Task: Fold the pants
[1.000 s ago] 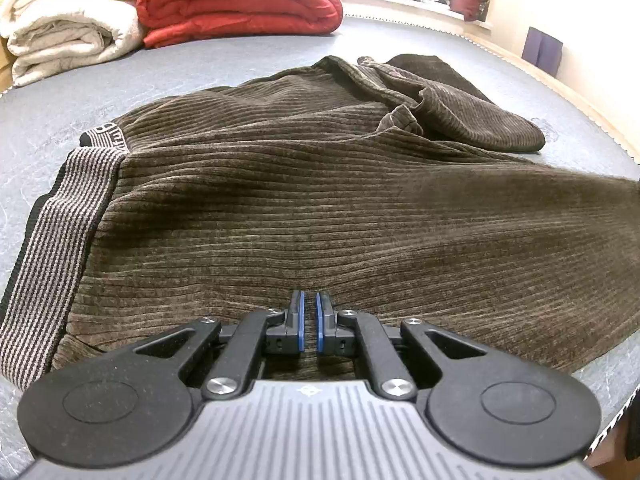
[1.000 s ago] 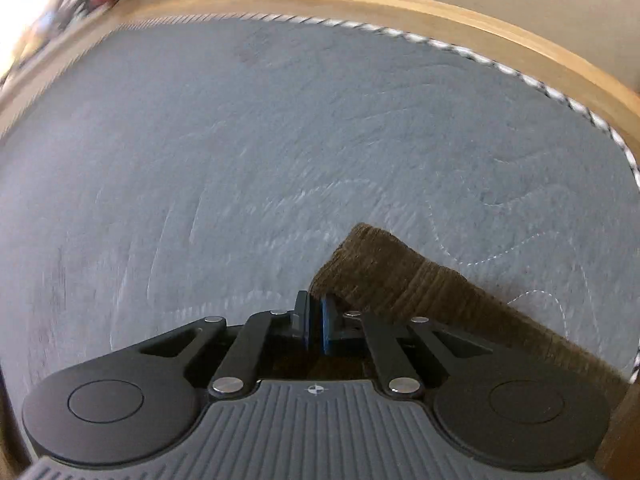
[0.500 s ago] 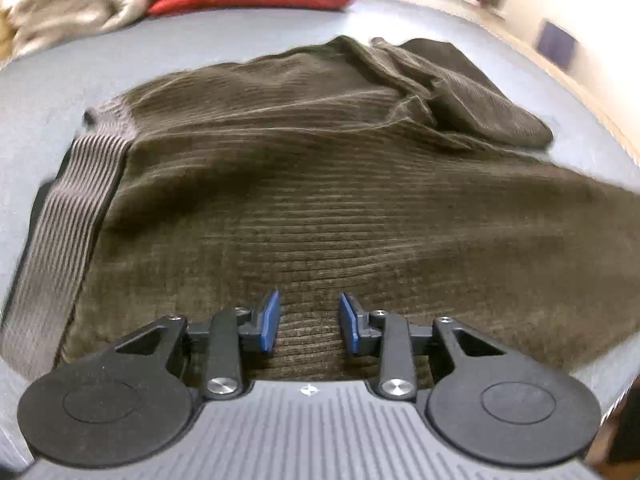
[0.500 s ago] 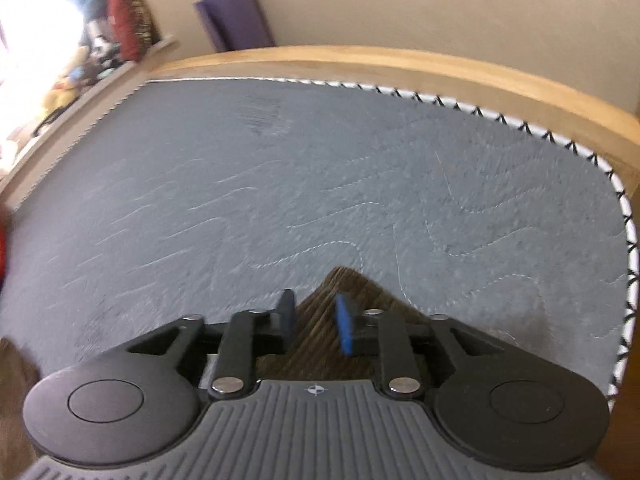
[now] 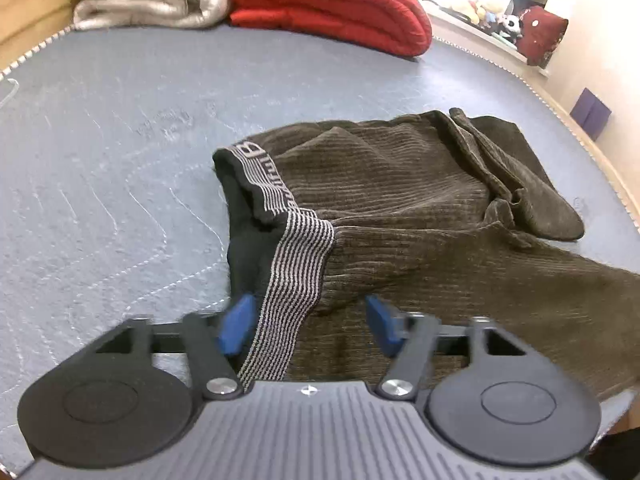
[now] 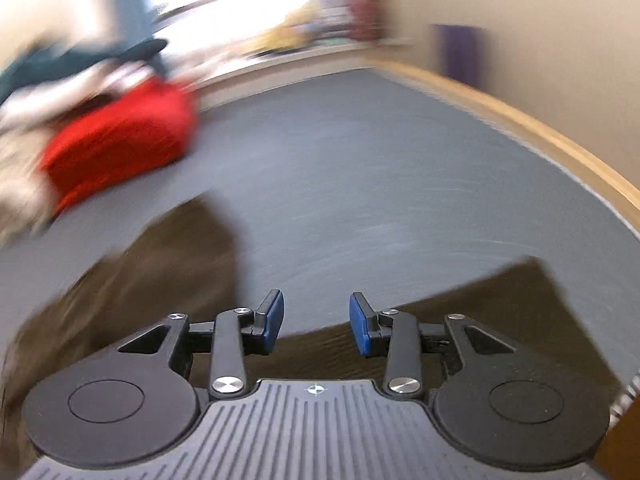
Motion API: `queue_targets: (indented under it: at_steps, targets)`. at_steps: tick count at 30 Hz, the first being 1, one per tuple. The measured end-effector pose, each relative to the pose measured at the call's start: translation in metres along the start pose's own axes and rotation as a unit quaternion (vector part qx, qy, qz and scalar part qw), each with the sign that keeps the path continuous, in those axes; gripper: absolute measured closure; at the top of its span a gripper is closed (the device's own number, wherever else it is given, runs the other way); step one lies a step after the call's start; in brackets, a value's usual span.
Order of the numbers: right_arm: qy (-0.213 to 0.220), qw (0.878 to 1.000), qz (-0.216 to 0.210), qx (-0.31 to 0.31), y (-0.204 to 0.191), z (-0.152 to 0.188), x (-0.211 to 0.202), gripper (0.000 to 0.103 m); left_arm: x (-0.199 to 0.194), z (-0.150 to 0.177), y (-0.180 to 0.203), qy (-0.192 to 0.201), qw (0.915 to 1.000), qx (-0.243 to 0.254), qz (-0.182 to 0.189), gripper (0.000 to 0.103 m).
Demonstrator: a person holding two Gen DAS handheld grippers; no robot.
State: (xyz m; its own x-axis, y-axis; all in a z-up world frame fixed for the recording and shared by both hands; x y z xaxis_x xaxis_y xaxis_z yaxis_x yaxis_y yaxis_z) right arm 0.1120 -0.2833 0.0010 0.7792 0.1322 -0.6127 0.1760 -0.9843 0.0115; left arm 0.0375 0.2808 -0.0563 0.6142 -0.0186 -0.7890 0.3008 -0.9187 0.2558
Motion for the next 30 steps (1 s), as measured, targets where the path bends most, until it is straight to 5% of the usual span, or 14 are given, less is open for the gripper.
queue_targets:
  at_steps: [4,9,17,22,24,25,30]
  targets:
    - [-0.025,0.990,-0.092,-0.100,-0.117,0.021,0.008,0.065,0.015,0.005,-0.003,-0.043,0.9988,0.019,-0.014,0.021]
    - [-0.065,0.957,-0.168,-0.226,-0.216,0.067,0.024,0.065,0.032,0.013,-0.015,-0.096,0.9953,0.013,-0.010,0.019]
    - [-0.127,0.879,-0.205,-0.411,-0.265,0.131,0.043,0.050,0.046,0.023,-0.027,-0.131,0.9904,-0.002,-0.044,0.025]
    - [-0.126,0.850,-0.204,-0.468,-0.268,0.140,0.041,0.046,0.039,0.021,-0.026,-0.116,0.9922,0.008,-0.045,0.054]
    - [-0.128,0.846,-0.209,-0.473,-0.267,0.138,0.040,0.061,0.031,0.020,-0.028,-0.110,0.9933,-0.002,-0.035,0.065]
    - [-0.129,0.845,-0.215,-0.473,-0.267,0.137,0.038,0.083,0.026,0.019,-0.029,-0.106,0.9939,-0.005,-0.029,0.067]
    - [-0.092,0.834,-0.233,-0.492,-0.263,0.129,0.027,0.092,-0.005,0.023,-0.037,-0.085,0.9953,-0.042,-0.019,0.072]
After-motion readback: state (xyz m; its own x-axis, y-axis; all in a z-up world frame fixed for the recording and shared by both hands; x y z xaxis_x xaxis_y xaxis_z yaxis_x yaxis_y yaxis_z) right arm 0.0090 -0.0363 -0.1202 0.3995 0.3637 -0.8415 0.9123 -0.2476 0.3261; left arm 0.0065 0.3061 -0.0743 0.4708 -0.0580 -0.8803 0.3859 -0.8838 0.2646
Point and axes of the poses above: each gripper's, at about its wrist camera, not at the fingertips, and x roughly the way its jaws point, y to its right, z to its underside, the point moved 6 cm from there along x, roughly the way its jaws point, and after that the axes turned 9 degrees about -x, right-handed, at the moved point
